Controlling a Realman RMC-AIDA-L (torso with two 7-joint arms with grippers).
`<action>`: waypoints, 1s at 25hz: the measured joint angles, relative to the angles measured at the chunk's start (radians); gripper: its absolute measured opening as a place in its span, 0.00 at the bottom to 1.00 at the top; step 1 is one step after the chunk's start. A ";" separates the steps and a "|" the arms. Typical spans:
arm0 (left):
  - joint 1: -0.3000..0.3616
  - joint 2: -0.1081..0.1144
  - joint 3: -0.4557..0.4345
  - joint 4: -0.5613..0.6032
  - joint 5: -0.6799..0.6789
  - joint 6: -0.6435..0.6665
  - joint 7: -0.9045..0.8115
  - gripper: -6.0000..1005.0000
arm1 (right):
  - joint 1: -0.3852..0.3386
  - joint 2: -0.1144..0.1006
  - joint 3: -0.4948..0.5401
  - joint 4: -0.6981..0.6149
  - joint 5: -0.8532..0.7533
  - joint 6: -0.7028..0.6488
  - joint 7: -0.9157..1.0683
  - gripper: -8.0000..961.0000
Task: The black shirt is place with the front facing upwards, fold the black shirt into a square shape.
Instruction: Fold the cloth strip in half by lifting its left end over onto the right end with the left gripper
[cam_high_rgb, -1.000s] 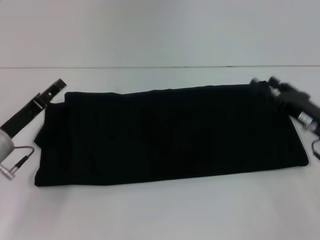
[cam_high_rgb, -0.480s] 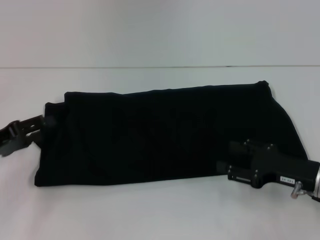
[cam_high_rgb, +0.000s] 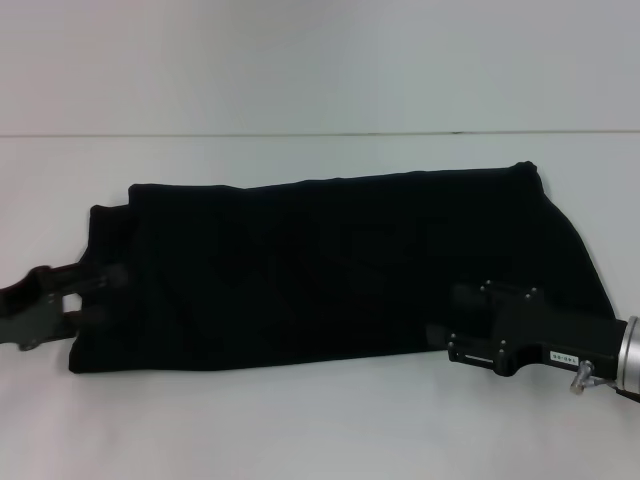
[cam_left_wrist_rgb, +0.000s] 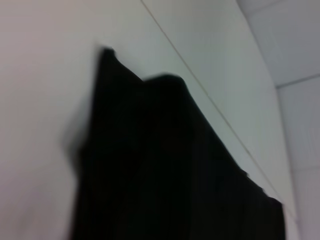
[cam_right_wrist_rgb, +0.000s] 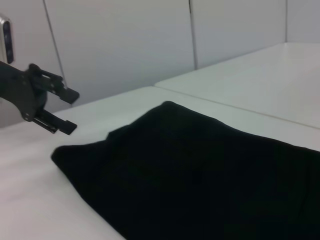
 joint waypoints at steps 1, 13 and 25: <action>-0.007 0.003 -0.001 -0.020 0.000 -0.003 0.002 0.78 | 0.002 0.001 0.000 0.000 0.000 0.006 0.000 0.77; 0.025 0.024 -0.008 0.030 0.061 0.090 -0.159 0.78 | -0.001 0.003 0.001 0.001 -0.002 0.015 0.008 0.77; 0.086 0.004 -0.069 -0.025 0.089 0.058 -0.215 0.78 | -0.003 0.003 0.019 0.000 0.006 0.027 0.008 0.77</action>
